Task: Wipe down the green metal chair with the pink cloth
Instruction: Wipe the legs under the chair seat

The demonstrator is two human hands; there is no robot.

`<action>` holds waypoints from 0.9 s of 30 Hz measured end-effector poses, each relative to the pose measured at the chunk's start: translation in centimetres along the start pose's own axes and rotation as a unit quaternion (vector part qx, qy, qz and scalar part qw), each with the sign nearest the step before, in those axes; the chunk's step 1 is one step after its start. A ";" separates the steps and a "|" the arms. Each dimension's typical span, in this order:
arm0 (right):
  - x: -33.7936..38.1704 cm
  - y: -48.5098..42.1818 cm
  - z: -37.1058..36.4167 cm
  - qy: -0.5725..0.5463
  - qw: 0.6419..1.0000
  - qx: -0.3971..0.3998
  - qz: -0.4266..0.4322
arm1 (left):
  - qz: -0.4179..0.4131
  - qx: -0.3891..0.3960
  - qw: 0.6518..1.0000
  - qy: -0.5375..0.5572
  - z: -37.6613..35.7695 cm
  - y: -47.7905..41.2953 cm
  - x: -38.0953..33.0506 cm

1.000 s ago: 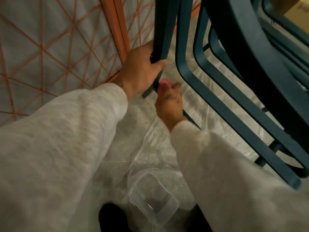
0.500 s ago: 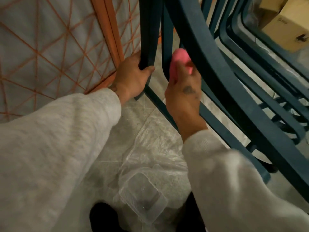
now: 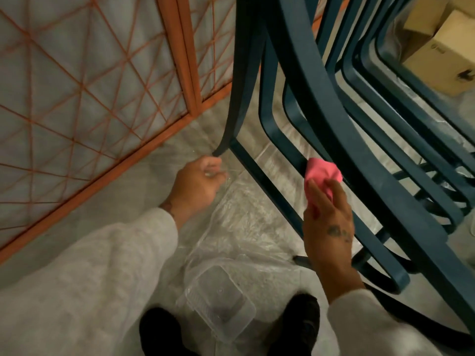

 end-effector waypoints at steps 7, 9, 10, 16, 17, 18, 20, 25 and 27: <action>6.4 -8.2 -3.9 -0.034 0.996 0.038 0.075 | 0.029 0.004 0.999 0.023 0.2 2.1 0.9; 8.2 -10.6 -3.8 -0.076 0.996 0.049 0.024 | 0.030 -0.009 0.999 0.036 0.8 2.5 0.7; 8.4 -10.9 -3.5 -0.125 0.990 0.051 -0.028 | 0.026 -0.016 0.999 0.044 1.1 2.6 0.5; 8.1 -6.2 -5.1 -0.477 0.845 0.044 -0.238 | -0.083 -0.048 0.990 0.102 4.1 2.3 -4.1; 7.9 -5.6 -6.4 -0.495 0.827 0.063 -0.259 | -0.100 -0.043 0.988 0.105 4.5 2.0 -5.2; 7.7 -5.3 -7.7 -0.503 0.815 0.080 -0.278 | -0.119 -0.039 0.987 0.098 4.7 1.7 -6.3; 7.5 -5.3 -10.0 -0.517 0.792 0.100 -0.310 | -0.148 -0.028 0.986 0.074 4.9 1.0 -8.1; 7.7 -7.9 -13.1 -0.612 0.706 0.086 -0.348 | -0.157 0.028 0.985 0.059 4.2 -0.4 -10.1; 8.3 -8.8 -13.6 -0.632 0.689 0.097 -0.343 | -0.156 0.040 0.985 0.057 4.1 -0.6 -10.3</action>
Point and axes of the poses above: each hand's wrist, its own y-axis away from the middle knuckle, its own z-axis out of the back of the hand, x = y × z, the point moved 3 cm from there along -y, towards the middle knuckle, and after that the axes turned 8 degrees about z, right-handed, at the moved point
